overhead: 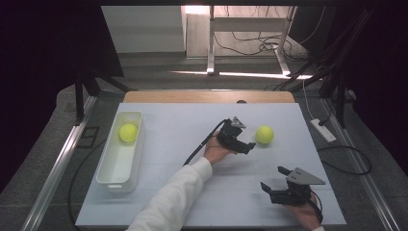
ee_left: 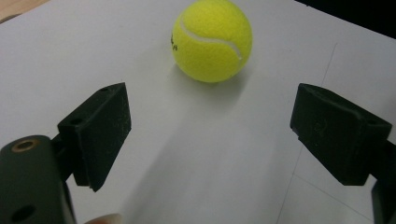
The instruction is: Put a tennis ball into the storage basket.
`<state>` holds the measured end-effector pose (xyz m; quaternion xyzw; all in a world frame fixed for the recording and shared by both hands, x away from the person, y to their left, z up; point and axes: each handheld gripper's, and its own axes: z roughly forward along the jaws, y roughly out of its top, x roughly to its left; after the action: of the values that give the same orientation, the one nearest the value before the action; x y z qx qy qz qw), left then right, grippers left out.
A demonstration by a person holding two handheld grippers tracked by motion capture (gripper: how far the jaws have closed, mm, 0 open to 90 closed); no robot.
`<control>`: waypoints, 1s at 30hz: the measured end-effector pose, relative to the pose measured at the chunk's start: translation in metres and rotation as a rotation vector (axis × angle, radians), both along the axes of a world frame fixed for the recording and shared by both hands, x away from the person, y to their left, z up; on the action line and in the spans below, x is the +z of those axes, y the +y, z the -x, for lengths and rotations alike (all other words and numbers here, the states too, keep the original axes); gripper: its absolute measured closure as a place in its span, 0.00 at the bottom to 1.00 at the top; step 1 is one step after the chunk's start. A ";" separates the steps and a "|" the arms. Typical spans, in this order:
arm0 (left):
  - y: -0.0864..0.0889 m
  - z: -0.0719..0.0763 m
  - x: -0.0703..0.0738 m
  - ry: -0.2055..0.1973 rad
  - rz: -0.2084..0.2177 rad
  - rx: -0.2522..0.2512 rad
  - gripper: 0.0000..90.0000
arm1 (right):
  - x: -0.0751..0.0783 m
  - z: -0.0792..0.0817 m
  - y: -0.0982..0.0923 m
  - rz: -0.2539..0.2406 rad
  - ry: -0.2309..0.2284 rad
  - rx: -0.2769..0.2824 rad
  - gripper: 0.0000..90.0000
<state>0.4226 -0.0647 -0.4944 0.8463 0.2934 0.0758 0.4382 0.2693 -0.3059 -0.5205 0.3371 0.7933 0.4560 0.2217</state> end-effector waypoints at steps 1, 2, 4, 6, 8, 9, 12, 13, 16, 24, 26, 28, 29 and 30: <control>0.000 0.000 0.000 0.000 0.000 0.000 0.14 | 0.000 0.000 0.000 -0.001 0.000 -0.001 0.11; 0.000 0.000 0.000 0.001 0.000 -0.001 0.14 | 0.000 0.000 0.000 -0.001 0.000 -0.001 0.11; -0.001 -0.001 -0.001 0.001 -0.005 0.000 0.14 | 0.000 0.000 0.000 0.000 0.000 0.000 0.11; -0.001 -0.001 -0.001 0.003 -0.006 0.001 0.14 | 0.000 0.000 0.000 0.000 0.000 0.000 0.11; -0.002 -0.003 -0.002 0.005 -0.006 0.002 0.14 | 0.000 0.001 0.000 -0.001 0.002 0.000 0.11; -0.003 -0.003 -0.003 0.006 -0.005 0.002 0.14 | 0.000 0.001 0.000 -0.001 0.003 0.000 0.11; -0.005 -0.004 -0.004 0.009 -0.008 -0.003 0.14 | 0.000 0.001 0.000 -0.001 0.003 -0.001 0.11; -0.006 -0.004 -0.004 0.009 -0.006 -0.002 0.14 | 0.000 0.001 0.000 -0.002 0.003 -0.002 0.11; -0.010 -0.006 -0.004 0.012 -0.007 -0.006 0.14 | 0.000 0.001 -0.001 -0.006 0.003 -0.001 0.11; -0.021 -0.011 -0.007 0.015 -0.021 -0.017 0.14 | 0.000 0.001 -0.001 -0.004 0.003 0.000 0.11; -0.022 -0.011 -0.008 0.015 -0.021 -0.017 0.14 | 0.000 0.001 -0.002 -0.006 0.003 0.001 0.11; -0.024 -0.012 -0.009 0.016 -0.022 -0.018 0.14 | 0.000 0.001 -0.002 -0.006 0.003 0.001 0.11; -0.025 -0.013 -0.009 0.017 -0.025 -0.019 0.14 | 0.000 0.001 -0.002 -0.006 0.004 0.002 0.11; -0.026 -0.014 -0.010 0.016 -0.027 -0.019 0.14 | 0.000 0.001 -0.002 -0.008 0.003 0.003 0.11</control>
<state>0.4363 -0.0906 -0.5044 0.8555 0.2878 0.0688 0.4249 0.2685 -0.3078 -0.5206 0.3378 0.7921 0.4591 0.2184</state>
